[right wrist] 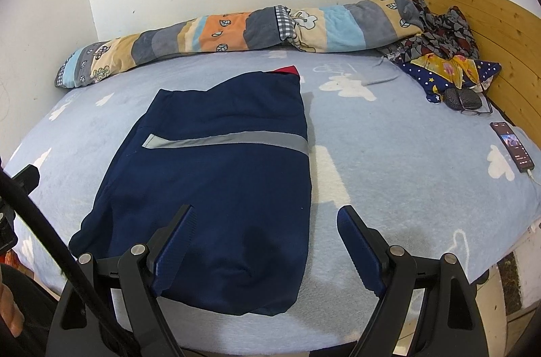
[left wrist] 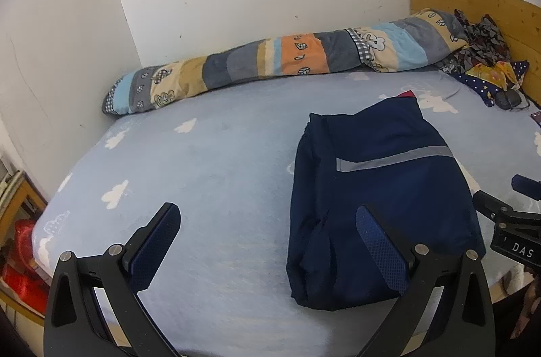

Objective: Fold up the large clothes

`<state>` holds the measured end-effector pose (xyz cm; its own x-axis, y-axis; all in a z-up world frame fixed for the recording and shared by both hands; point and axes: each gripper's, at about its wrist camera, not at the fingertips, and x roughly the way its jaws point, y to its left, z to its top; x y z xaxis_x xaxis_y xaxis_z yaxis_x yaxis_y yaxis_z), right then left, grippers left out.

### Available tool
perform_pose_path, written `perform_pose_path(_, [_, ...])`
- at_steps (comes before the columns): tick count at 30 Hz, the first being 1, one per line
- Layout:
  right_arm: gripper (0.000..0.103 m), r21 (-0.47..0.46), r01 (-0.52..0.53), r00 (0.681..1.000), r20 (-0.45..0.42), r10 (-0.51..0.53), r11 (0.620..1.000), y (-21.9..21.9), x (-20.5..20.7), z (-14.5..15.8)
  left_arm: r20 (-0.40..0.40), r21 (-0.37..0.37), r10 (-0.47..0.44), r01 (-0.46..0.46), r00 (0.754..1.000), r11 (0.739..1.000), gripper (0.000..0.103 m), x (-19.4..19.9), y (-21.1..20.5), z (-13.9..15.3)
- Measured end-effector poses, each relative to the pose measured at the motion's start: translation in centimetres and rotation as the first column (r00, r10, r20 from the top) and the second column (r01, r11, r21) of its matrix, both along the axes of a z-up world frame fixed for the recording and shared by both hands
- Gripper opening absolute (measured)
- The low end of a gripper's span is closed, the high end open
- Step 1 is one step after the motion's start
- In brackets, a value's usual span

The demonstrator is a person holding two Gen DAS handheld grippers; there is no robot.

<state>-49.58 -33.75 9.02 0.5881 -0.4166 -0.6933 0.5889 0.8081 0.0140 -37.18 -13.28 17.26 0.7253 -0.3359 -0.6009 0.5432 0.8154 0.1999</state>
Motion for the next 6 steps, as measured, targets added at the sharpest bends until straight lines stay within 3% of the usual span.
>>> perform_pose_path(6, [0.088, 0.005, 0.006, 1.0, 0.004, -0.006, 1.0, -0.17, -0.17, 0.14, -0.032, 0.008, 0.007, -0.007, 0.999, 1.0, 0.103, 0.68, 0.35, -0.16])
